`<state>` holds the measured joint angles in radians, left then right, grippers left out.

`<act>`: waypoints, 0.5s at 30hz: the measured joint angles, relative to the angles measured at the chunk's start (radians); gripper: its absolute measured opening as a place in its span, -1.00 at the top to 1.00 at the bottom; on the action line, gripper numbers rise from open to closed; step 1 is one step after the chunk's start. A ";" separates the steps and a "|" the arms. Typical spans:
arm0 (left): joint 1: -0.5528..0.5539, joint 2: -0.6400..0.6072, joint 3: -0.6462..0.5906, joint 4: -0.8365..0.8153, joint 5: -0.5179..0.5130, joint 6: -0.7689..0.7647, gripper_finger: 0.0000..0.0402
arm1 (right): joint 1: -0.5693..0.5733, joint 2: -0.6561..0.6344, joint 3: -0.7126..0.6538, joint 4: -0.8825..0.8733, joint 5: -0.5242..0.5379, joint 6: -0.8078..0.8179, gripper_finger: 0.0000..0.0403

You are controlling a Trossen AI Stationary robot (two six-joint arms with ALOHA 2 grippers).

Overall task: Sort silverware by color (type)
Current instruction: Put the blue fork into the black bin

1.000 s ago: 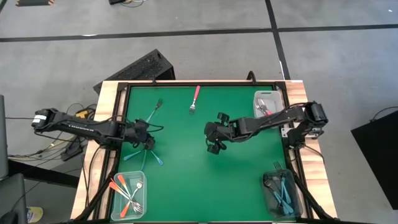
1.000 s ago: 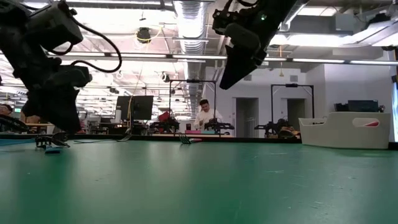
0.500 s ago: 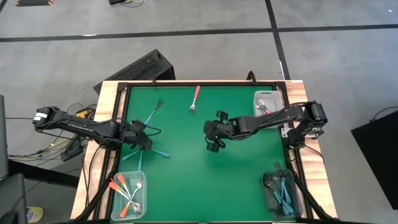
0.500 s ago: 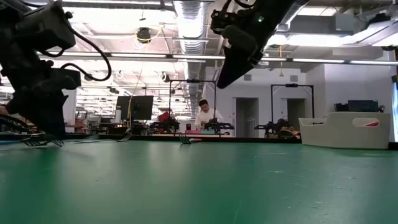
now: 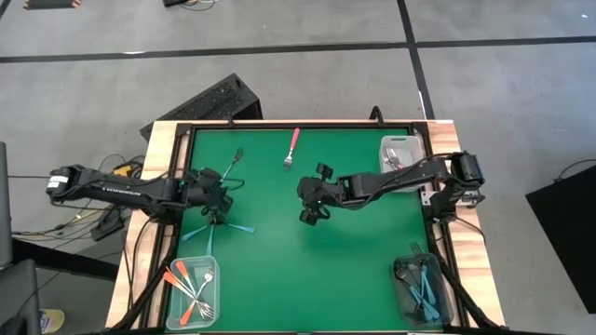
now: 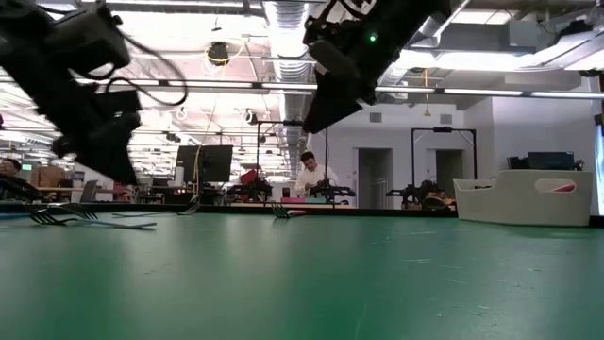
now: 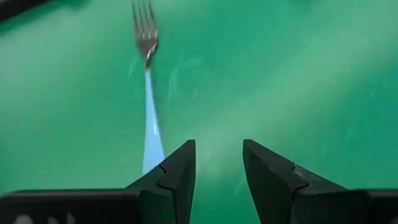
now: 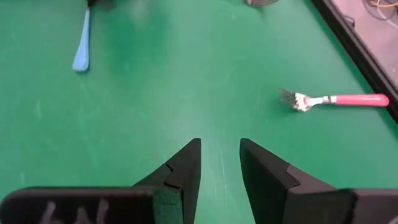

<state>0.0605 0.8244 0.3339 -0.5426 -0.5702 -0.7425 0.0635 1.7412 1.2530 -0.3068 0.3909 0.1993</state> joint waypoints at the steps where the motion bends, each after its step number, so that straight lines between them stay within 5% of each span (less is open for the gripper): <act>1: 0.042 0.007 0.000 0.034 0.015 0.042 0.42 | 0.000 0.000 0.001 0.012 0.000 0.002 0.33; 9: 0.400 0.138 0.000 0.234 0.170 0.281 0.59 | 0.028 -0.001 0.001 -0.012 0.001 0.040 0.33; 15: 0.495 0.320 0.000 0.429 0.309 0.385 0.63 | 0.043 -0.001 0.001 -0.057 0.001 0.063 0.33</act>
<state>0.5555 1.1446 0.3336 -0.1140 -0.2617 -0.3573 0.1069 1.7405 1.2537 -0.3638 0.3920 0.2623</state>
